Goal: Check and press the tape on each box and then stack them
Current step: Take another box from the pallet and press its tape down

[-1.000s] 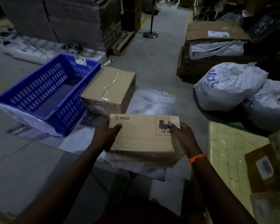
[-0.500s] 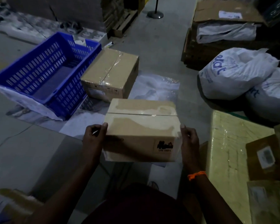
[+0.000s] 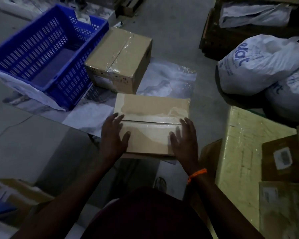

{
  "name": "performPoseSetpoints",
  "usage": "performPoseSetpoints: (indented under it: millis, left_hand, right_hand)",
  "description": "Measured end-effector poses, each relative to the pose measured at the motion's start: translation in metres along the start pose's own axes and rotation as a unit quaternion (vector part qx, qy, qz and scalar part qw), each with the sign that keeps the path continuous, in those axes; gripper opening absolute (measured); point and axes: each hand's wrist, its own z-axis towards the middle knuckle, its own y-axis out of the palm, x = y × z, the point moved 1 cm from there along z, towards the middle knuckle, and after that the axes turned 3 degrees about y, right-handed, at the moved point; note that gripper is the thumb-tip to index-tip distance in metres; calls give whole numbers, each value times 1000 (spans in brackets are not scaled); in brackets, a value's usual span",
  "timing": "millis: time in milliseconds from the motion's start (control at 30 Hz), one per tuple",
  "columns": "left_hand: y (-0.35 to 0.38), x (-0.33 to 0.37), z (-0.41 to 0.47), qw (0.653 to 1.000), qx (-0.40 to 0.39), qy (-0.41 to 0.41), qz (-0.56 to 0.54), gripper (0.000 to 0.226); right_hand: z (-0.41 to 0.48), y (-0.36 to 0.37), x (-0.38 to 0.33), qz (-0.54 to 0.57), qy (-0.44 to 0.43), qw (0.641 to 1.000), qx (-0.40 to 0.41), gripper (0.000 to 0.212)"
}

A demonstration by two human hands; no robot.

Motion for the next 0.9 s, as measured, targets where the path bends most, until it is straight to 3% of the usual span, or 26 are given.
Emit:
performPoseSetpoints:
  millis: [100, 233, 700, 900]
  left_hand:
    - [20, 9, 34, 988, -88, 73, 102, 73]
    - [43, 20, 65, 964, -172, 118, 163, 78]
    - [52, 14, 62, 955, -169, 126, 210, 77]
    - [38, 23, 48, 947, -220, 99, 211, 90]
  right_hand:
    - [26, 23, -19, -69, -56, 993, -78, 72]
    - [51, 43, -33, -132, -61, 977, -157, 80]
    - [52, 47, -30, -175, -53, 965, -186, 70]
    - [39, 32, -28, -129, -69, 967, -207, 71]
